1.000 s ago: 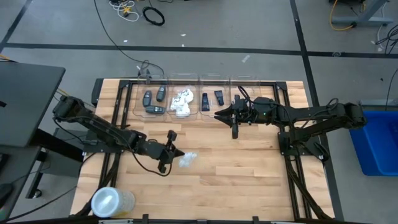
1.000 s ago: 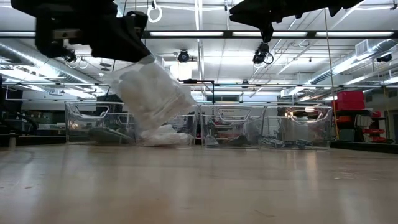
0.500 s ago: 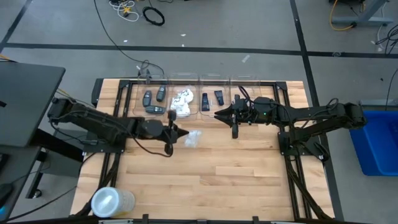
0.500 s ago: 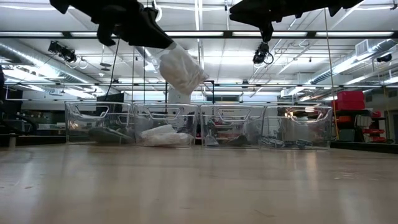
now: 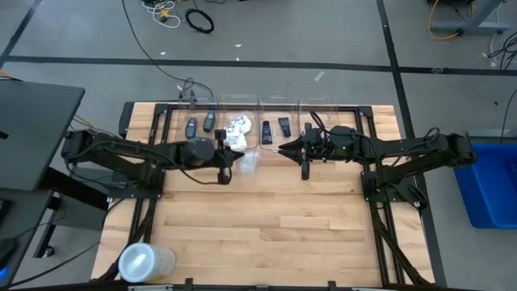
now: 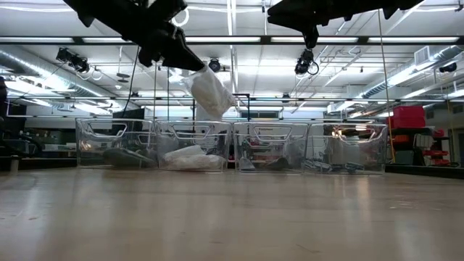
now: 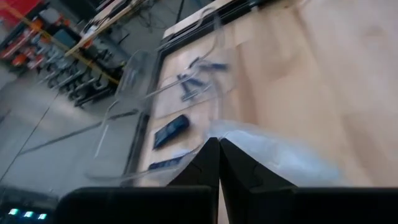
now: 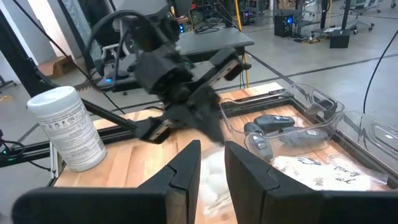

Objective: Pick & Place Travel size toiletries
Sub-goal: Put the white vanity pack into the middle left transparent bin

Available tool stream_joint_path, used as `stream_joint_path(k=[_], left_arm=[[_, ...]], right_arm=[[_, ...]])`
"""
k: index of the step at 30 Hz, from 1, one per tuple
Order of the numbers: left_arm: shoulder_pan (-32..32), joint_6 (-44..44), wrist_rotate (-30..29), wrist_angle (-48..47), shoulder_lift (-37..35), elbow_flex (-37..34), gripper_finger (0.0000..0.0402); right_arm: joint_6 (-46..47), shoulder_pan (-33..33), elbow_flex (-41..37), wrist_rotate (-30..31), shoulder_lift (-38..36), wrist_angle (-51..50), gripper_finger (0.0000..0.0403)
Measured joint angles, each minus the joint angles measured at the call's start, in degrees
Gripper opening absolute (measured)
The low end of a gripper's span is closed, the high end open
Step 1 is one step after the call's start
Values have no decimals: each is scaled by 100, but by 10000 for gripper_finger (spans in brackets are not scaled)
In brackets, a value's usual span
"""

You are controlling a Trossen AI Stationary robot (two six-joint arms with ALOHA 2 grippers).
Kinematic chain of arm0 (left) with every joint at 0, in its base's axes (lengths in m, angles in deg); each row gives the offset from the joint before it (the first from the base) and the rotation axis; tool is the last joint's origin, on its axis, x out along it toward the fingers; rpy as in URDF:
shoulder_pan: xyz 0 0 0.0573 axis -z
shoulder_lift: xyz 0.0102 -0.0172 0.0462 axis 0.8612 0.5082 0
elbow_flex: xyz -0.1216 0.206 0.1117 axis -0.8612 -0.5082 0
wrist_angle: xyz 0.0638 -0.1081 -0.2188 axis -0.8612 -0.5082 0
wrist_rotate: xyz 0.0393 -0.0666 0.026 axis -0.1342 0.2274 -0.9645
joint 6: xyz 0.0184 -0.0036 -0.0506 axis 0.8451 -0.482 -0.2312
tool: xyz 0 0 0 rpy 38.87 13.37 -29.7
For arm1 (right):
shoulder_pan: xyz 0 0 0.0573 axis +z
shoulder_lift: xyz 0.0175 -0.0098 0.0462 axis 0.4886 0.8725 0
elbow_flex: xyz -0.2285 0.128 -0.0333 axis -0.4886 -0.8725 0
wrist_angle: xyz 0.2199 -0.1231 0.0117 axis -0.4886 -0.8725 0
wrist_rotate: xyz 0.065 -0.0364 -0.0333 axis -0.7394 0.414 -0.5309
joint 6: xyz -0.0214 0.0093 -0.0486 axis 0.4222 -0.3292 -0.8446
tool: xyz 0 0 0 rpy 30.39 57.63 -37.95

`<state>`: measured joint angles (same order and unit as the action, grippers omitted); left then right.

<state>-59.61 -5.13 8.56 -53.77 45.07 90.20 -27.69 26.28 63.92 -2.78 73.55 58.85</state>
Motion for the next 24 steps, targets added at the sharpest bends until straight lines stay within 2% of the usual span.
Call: stream_joint_path(k=[19, 24], left_arm=[[-1433, 155, 65, 18, 6, 0, 7], [-1857, 117, 369, 25, 7, 0, 4]], right_arm=[[-66, 0, 0, 0, 0, -24, 80], [-198, 0, 0, 3, -1, -24, 79]])
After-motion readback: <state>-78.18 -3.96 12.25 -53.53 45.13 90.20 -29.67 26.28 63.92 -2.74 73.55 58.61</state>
